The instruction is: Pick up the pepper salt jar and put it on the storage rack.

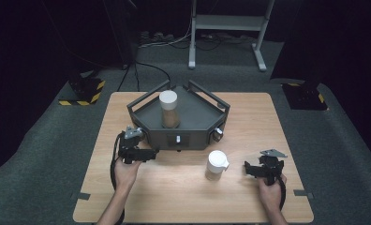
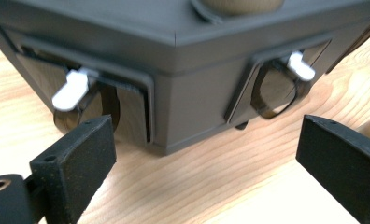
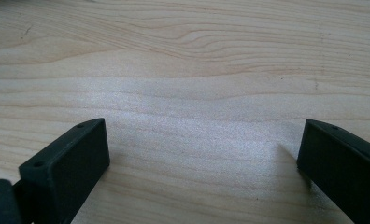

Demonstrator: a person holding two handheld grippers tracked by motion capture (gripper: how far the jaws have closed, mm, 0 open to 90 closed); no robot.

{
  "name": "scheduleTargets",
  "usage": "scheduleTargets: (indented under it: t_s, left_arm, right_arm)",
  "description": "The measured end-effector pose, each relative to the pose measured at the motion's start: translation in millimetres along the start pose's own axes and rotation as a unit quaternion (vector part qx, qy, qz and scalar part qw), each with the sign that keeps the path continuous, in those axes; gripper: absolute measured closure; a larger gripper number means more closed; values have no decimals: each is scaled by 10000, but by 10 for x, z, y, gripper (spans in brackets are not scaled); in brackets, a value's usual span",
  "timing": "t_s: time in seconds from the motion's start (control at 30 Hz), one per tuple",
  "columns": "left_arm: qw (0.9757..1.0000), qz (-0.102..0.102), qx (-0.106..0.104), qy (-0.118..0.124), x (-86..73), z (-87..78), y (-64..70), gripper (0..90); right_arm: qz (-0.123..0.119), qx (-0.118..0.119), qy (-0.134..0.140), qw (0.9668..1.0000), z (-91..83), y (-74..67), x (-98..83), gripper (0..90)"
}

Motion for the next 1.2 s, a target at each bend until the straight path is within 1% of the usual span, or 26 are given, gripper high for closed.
scheduleTargets:
  t_s: [0.03,0.13,0.23,0.4,0.53,0.8,1.0,1.2]
  left_arm:
    - [10000,4,19,1,-49,14,0,51]
    - [10000,-18,35,9,-124,30,0,53]
    - [10000,-14,75,23,-191,44,13,55]
    - [9999,32,138,-27,-282,92,54,56]
    - [9998,84,177,-98,-342,145,88,57]
    - [9995,92,208,-219,-449,246,129,56]
    - [9993,74,247,-286,-528,318,154,55]
    - [9991,10,303,-311,-595,381,171,54]
  right_arm:
    - [-7,-1,2,10000,0,1,0,14]
    - [-2,-1,0,10000,0,0,0,14]
    - [-8,-1,3,10000,0,1,0,14]
    - [-8,-1,3,10000,0,1,0,14]
    - [-7,-1,2,10000,0,1,0,14]
    - [-8,-1,2,10000,0,1,0,14]
    - [-9,-1,2,10000,0,1,0,14]
    - [-9,-2,2,10000,0,1,0,14]
Point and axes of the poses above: each handheld gripper's, and its own axes: z roughly forward along the jaws, x roughly out of its top, y roughly to its right, the point moved 8 cm from there along z, roughly forward along the jaws, and after that the axes turned 1 degree about -y, right-handed, at the moved point
